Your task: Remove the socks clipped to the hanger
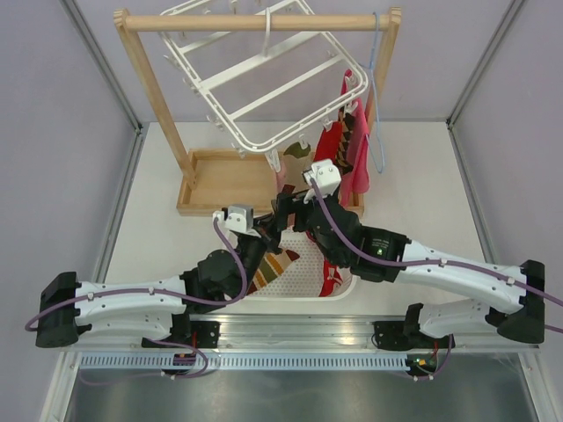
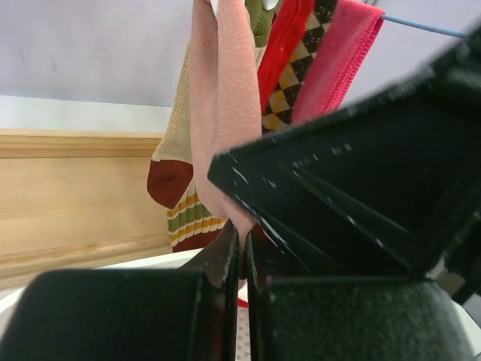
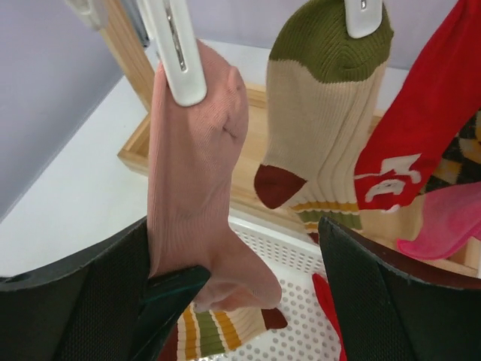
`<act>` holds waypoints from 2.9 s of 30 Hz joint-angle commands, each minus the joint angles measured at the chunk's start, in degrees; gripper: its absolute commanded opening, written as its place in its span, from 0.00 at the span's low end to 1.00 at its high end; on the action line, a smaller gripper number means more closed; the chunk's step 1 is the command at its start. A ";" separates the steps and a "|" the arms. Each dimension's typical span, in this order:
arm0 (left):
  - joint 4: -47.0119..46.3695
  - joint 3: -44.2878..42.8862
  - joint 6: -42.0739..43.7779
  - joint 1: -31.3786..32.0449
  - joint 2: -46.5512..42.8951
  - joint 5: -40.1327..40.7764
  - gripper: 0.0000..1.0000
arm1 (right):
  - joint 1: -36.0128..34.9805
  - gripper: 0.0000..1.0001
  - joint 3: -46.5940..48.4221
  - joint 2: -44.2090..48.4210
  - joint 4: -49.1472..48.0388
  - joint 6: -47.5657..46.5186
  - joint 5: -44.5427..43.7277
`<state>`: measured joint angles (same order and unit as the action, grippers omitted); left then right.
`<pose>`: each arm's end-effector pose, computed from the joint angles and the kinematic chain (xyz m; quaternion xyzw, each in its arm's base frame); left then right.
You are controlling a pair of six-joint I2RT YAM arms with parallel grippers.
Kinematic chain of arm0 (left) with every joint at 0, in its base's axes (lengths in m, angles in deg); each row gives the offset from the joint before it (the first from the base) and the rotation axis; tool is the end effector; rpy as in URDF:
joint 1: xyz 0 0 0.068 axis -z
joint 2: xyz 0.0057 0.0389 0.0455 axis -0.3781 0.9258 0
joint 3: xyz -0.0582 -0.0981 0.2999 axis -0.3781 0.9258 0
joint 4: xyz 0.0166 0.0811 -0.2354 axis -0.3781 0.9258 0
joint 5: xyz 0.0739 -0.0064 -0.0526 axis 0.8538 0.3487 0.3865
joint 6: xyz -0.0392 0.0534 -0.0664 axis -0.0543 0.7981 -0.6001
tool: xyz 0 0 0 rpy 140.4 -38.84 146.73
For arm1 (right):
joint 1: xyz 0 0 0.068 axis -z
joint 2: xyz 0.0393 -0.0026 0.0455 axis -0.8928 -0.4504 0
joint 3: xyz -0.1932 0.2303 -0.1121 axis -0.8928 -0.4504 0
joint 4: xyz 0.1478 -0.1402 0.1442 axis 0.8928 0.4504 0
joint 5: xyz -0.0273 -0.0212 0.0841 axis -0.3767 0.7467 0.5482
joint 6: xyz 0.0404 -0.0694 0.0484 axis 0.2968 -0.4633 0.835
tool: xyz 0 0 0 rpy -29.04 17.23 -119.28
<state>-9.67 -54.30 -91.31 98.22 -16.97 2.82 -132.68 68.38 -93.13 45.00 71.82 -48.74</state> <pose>0.1146 -0.1831 0.3716 0.0075 0.6538 -0.2875 0.6999 0.1577 0.2489 0.4326 -0.0877 0.7557 0.1851 0.6220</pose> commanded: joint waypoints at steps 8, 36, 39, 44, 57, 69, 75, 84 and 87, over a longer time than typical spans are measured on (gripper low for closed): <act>8.76 -5.72 -4.24 0.37 -0.53 0.50 0.02 | -0.33 0.92 -16.53 15.28 -14.14 -6.47 9.74; 21.77 -17.42 -15.75 0.37 7.56 -6.08 0.02 | -0.33 0.88 -32.53 19.52 -28.03 -24.84 13.61; 21.95 -17.42 -16.37 0.37 7.39 -6.79 0.02 | -0.33 0.86 -33.06 18.81 -29.96 -25.90 13.61; 22.56 -17.33 -17.51 0.37 7.47 -7.66 0.02 | -0.16 0.72 -33.33 17.58 -32.77 -28.27 12.73; 23.70 -16.63 -19.10 0.37 6.15 -8.11 0.02 | 0.19 0.35 -33.85 15.38 -35.86 -28.54 11.51; 26.86 -15.13 -18.40 0.37 2.12 -3.20 1.00 | 0.19 0.01 -33.85 16.00 -33.66 -27.57 7.46; 29.15 -14.60 -17.17 0.28 -2.98 0.24 1.00 | 0.19 0.01 -33.77 14.77 -33.84 -27.40 8.16; 17.91 -21.98 -2.59 -0.51 3.76 2.09 0.94 | 0.11 0.01 -33.50 12.83 -35.15 -26.43 9.57; 14.04 -25.76 2.34 -2.09 8.87 1.91 0.94 | 0.10 0.01 -33.24 12.66 -35.33 -26.17 10.53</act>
<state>11.27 -76.05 -97.89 97.31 -11.22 3.50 -132.38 34.37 -80.19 11.74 44.96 -39.87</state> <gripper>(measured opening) 0.937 0.021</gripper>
